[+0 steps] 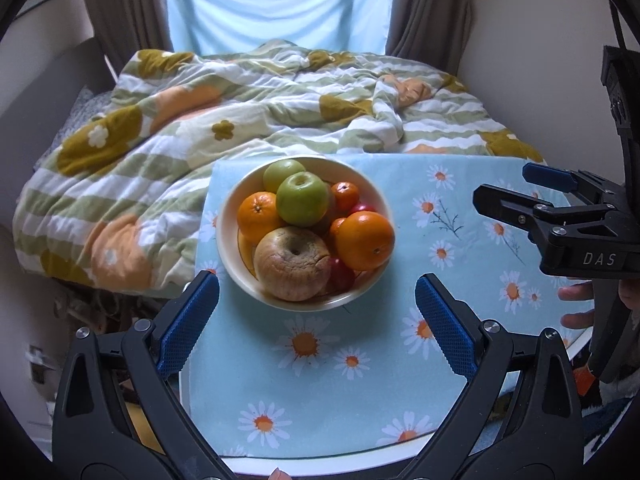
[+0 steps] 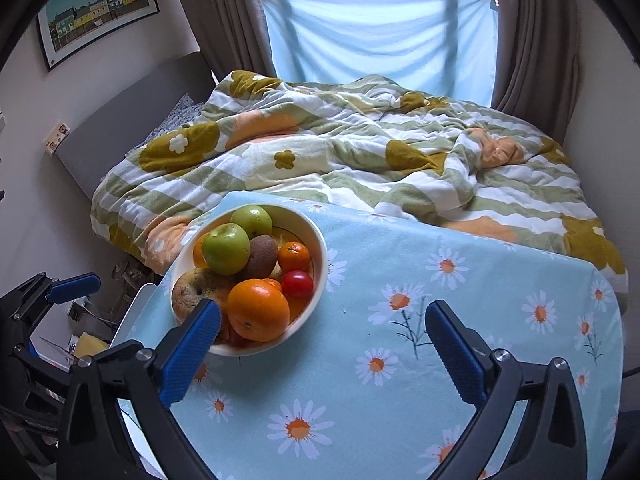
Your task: Organize fruits
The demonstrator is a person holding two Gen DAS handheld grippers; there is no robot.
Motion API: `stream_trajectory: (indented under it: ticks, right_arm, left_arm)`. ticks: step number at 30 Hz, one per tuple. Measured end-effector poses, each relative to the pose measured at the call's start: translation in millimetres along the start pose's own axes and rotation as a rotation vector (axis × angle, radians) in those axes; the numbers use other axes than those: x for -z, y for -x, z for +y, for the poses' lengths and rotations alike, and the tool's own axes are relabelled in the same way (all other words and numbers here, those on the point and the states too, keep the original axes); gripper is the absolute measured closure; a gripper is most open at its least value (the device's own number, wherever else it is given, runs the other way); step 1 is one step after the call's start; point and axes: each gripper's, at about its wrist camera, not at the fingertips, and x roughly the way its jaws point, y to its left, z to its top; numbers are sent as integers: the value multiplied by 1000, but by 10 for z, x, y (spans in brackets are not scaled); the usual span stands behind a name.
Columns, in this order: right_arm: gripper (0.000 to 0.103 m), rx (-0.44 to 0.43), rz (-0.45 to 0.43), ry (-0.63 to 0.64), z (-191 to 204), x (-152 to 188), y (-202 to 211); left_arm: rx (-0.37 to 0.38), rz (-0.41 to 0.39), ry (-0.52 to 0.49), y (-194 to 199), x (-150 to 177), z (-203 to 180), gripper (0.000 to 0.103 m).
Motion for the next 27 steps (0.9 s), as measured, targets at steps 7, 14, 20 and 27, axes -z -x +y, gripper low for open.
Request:
stream_trajectory:
  ticks: [7,14,20,27]
  right_arm:
    - [1,116,-45,-18,-272,120,681]
    - [1,216,-43,-86,-520,327,1143]
    - [1,257,-57,-136,-644,513,1346]
    - [1,264,-58,-156,-705,608,1409]
  left_arm:
    - [2,-41,6,339,-56,-312,0]
    - [-13,-113,44,626,-8,-567,0]
    - [-32,-158,29,774,42,-718,0]
    - [-39,-184,13,854,70,-831,0]
